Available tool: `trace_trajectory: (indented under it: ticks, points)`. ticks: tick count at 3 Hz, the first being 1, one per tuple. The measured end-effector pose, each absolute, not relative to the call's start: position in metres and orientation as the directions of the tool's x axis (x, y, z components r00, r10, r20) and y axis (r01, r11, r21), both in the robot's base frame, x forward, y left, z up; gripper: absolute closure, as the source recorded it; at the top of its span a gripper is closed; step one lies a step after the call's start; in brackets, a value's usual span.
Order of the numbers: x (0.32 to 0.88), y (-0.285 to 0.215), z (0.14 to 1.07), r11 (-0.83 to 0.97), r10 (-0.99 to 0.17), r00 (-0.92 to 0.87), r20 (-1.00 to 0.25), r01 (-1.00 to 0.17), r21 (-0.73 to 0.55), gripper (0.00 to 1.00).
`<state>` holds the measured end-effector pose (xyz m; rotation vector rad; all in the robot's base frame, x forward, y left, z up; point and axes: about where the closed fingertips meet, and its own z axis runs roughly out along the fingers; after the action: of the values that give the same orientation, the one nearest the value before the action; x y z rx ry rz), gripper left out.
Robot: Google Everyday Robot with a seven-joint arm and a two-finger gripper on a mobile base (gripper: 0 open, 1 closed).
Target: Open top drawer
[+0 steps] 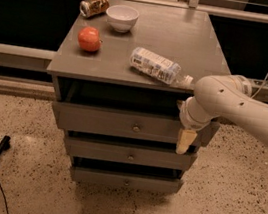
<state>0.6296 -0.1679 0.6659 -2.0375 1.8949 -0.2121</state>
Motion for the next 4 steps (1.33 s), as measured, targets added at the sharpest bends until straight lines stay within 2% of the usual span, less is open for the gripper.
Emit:
trace_trajectory:
  ticks: [1, 2, 3, 4]
  points:
    - [0.632, -0.172, 0.655, -0.037, -0.986, 0.088, -0.144, -0.946, -0.323, 0.0]
    - [0.634, -0.177, 0.643, -0.021, -0.981, 0.076, -0.176, -0.956, -0.293, 0.12]
    - [0.631, -0.18, 0.64, -0.015, -0.975, 0.075, -0.209, -0.961, -0.275, 0.36]
    - [0.622, -0.181, 0.646, -0.022, -0.972, 0.084, -0.219, -0.962, -0.271, 0.36]
